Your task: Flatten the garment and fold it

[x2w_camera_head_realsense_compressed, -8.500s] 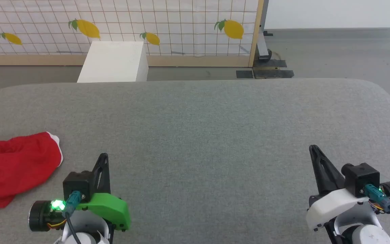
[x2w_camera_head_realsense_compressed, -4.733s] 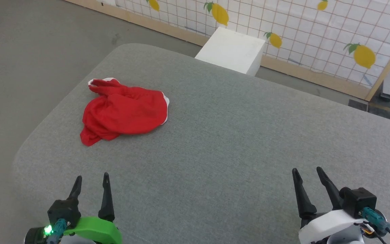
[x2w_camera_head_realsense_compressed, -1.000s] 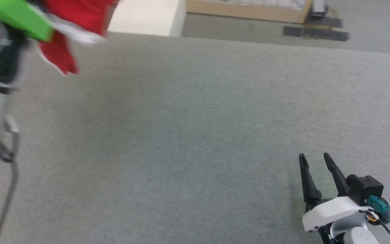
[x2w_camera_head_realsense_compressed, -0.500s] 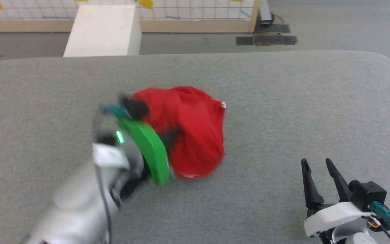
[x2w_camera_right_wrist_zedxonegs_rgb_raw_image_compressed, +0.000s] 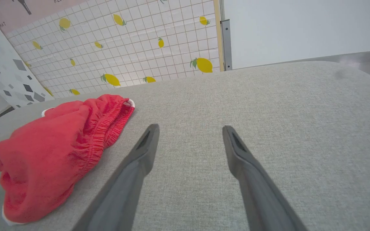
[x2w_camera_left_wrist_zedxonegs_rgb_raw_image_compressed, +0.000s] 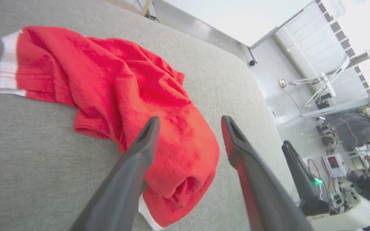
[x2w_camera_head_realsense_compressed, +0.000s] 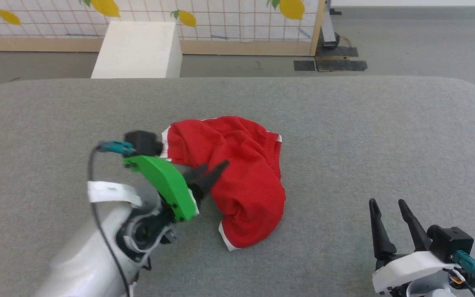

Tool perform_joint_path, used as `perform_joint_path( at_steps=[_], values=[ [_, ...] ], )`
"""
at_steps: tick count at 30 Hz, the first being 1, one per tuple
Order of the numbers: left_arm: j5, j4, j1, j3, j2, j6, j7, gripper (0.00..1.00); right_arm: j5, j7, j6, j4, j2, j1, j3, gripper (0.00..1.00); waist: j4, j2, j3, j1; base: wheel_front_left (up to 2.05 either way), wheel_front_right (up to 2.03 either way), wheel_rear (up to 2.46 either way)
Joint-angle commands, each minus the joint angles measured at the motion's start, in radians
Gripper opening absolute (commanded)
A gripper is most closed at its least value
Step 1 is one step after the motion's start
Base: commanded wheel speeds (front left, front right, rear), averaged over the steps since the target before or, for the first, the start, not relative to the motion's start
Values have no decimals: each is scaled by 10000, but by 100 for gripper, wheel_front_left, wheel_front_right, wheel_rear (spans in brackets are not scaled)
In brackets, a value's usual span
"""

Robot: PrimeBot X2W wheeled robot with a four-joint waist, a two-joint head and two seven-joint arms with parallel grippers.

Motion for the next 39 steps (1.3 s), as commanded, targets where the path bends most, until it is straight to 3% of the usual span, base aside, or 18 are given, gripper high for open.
perform_joint_path(
  at_steps=[1,5,10,14,17,23,28,34,39],
  values=[
    [-154,-236,219,377,239,128,-297,100,37,-49,-15,15,-3,112,-34,100,267,99,-167,1,0,0,0],
    [270,-629,402,1223,862,403,-1604,100,-25,-49,-15,29,-3,63,-118,100,518,99,-243,1,0,0,0],
    [2069,-392,1023,2008,1382,942,-4768,100,-58,-49,-15,303,-3,-67,-87,100,698,99,-294,1,0,0,0],
    [4004,-500,1683,2561,1450,1378,-5293,100,88,364,-15,821,-3,-345,-92,100,836,99,-273,1,0,0,0],
    [5569,-1246,2433,3627,892,1605,-5304,100,144,998,-15,1069,-3,-803,-96,100,920,99,-127,1,0,0,0],
    [7198,-1826,3784,5122,-380,1180,-5308,100,-295,2952,-15,1309,-3,-2521,344,100,1222,99,288,1,0,0,0],
    [7955,-1852,4092,5826,-1195,484,-5309,100,-773,5227,-15,1755,-3,-4238,1284,100,1654,99,771,1,0,0,0],
    [8643,-1559,3917,6312,-1760,-277,-5310,100,-1789,8091,-15,2679,-3,-5800,2159,100,2139,99,1425,1,0,0,0],
    [9154,-1306,3660,6512,-2109,-774,-5310,100,-2480,9336,-15,3245,-3,-6291,1892,100,2399,99,1815,1,0,0,0]
  ],
)
